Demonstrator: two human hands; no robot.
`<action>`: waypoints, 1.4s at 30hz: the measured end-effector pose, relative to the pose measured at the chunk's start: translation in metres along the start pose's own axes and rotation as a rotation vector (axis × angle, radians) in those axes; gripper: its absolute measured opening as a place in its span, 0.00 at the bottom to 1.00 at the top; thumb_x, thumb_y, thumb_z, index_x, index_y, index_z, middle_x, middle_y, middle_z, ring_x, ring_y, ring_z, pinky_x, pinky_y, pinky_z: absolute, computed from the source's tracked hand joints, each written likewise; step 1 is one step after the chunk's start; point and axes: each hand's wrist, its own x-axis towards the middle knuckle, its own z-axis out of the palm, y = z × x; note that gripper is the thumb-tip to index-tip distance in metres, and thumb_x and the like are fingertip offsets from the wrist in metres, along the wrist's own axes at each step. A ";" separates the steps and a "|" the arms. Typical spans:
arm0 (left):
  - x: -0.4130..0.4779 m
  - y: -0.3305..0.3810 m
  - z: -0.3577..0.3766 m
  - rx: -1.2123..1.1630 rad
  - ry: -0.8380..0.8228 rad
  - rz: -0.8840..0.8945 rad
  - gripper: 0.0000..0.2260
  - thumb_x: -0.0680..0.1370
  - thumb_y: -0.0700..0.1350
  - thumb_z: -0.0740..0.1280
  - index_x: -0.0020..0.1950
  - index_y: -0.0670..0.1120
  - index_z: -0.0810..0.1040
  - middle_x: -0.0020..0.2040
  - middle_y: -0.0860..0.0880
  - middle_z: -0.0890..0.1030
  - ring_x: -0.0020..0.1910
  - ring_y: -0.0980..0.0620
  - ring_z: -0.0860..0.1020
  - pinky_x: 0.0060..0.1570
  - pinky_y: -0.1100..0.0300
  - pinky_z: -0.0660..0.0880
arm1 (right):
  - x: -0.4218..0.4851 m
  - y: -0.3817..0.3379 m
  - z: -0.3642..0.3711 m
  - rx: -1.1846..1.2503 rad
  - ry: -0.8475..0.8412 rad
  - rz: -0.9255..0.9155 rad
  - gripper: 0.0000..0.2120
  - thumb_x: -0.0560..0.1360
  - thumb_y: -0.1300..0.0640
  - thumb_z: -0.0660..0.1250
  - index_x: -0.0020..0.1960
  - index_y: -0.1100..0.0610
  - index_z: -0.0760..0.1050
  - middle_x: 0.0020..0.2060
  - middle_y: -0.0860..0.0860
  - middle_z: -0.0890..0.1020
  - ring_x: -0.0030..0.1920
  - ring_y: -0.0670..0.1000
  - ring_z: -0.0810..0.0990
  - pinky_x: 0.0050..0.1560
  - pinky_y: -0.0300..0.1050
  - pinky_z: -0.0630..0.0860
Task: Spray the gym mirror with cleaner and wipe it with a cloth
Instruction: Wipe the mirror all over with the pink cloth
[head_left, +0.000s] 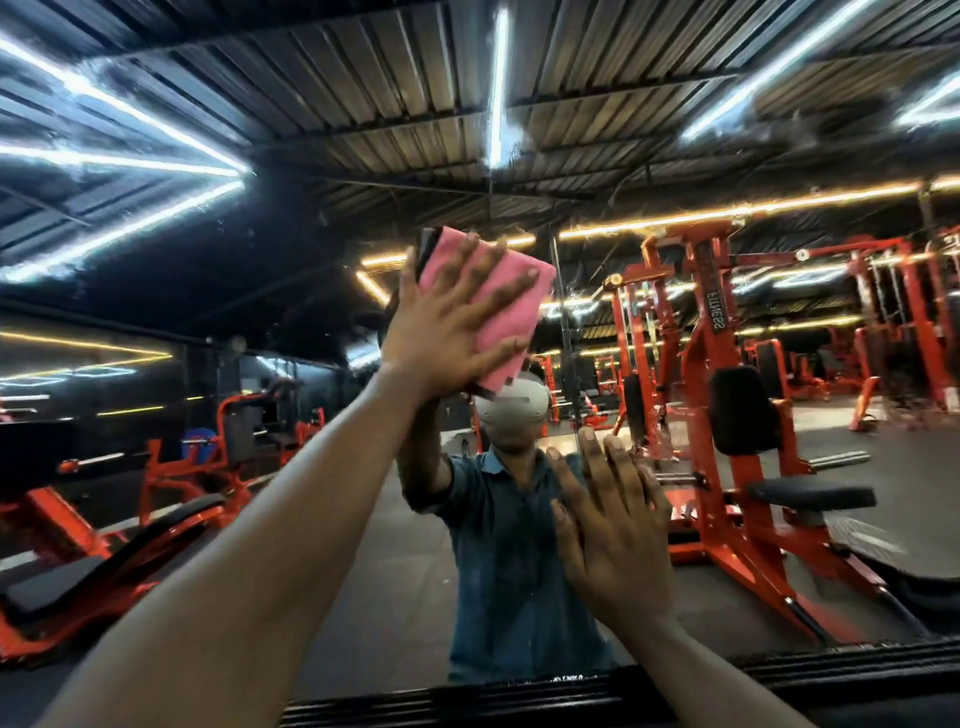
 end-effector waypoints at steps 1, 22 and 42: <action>0.007 -0.013 0.000 -0.008 0.030 -0.090 0.33 0.81 0.72 0.45 0.84 0.63 0.43 0.86 0.49 0.42 0.84 0.43 0.41 0.74 0.30 0.33 | 0.000 0.000 0.000 0.007 0.003 -0.002 0.27 0.83 0.46 0.57 0.82 0.42 0.60 0.84 0.49 0.57 0.82 0.57 0.58 0.75 0.66 0.61; -0.114 0.042 0.025 -0.162 0.164 -0.840 0.33 0.83 0.70 0.47 0.85 0.60 0.44 0.86 0.48 0.44 0.85 0.41 0.44 0.73 0.22 0.46 | 0.000 -0.003 -0.003 -0.016 -0.013 0.002 0.28 0.82 0.48 0.62 0.82 0.44 0.62 0.84 0.49 0.57 0.83 0.55 0.54 0.76 0.64 0.59; -0.083 0.061 0.023 -0.183 0.097 -0.655 0.32 0.83 0.69 0.49 0.85 0.61 0.44 0.86 0.47 0.44 0.84 0.41 0.43 0.72 0.21 0.46 | 0.001 -0.003 -0.003 -0.037 0.013 -0.001 0.26 0.83 0.46 0.59 0.81 0.44 0.63 0.83 0.50 0.59 0.83 0.55 0.56 0.78 0.60 0.56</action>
